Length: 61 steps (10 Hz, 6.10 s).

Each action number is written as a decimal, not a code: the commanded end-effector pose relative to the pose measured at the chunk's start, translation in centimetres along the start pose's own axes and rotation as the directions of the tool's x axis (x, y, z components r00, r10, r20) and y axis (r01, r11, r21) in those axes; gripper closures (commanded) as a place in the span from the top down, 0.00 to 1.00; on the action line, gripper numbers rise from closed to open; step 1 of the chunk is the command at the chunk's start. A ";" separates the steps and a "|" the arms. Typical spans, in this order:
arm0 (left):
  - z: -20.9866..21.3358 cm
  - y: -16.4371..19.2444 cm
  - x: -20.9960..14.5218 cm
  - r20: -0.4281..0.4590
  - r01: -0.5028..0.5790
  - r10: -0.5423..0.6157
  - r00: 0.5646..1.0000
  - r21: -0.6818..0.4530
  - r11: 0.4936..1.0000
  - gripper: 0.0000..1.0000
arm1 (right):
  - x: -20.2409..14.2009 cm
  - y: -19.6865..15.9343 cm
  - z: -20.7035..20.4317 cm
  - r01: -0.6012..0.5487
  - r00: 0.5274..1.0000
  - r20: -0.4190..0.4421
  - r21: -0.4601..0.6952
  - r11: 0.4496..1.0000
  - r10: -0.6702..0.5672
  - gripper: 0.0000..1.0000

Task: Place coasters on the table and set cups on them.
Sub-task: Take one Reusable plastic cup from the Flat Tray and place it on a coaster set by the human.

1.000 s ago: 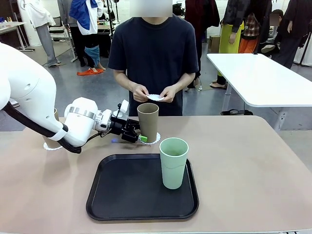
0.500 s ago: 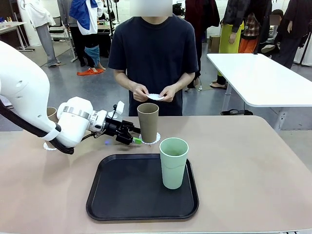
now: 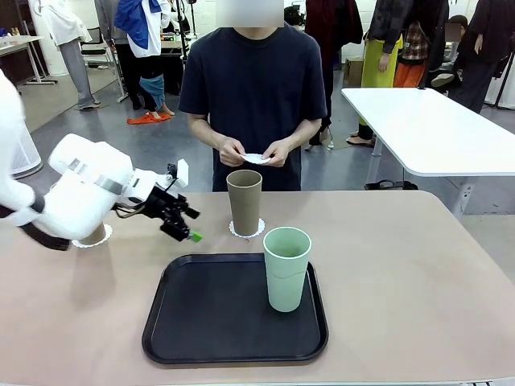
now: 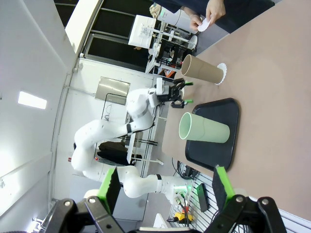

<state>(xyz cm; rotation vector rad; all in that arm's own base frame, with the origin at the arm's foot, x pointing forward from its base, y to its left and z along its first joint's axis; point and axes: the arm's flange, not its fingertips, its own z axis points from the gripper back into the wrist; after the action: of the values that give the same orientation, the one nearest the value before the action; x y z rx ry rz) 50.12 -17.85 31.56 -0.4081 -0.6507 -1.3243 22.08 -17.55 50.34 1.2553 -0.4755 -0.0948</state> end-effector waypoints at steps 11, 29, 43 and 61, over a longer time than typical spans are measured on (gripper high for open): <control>18.8 -18.7 9.8 -0.512 -0.138 0.163 0.843 0.087 0.987 1.00 | 0.1 0.0 -0.2 0.004 1.000 0.014 0.007 1.000 -0.004 1.00; 33.9 -20.9 -10.2 0.696 -0.229 0.631 0.344 -0.589 0.775 1.00 | 0.1 0.0 -0.2 0.004 1.000 0.014 0.007 1.000 -0.004 1.00; 38.5 -21.6 -5.2 0.065 -0.734 0.761 0.646 -0.219 0.642 1.00 | 0.1 0.0 -0.2 0.004 1.000 0.014 0.007 1.000 -0.004 1.00; 36.4 -18.1 -6.2 -0.090 -0.872 0.965 0.248 -0.455 0.182 1.00 | 0.1 0.0 -0.2 0.004 1.000 0.014 0.007 1.000 -0.004 1.00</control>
<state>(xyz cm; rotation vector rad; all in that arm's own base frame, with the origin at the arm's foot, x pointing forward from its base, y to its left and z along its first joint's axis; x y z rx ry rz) 23.36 6.70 52.80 -1.1550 -0.1069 -0.2121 22.08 -17.55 50.35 1.2550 -0.4757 -0.0948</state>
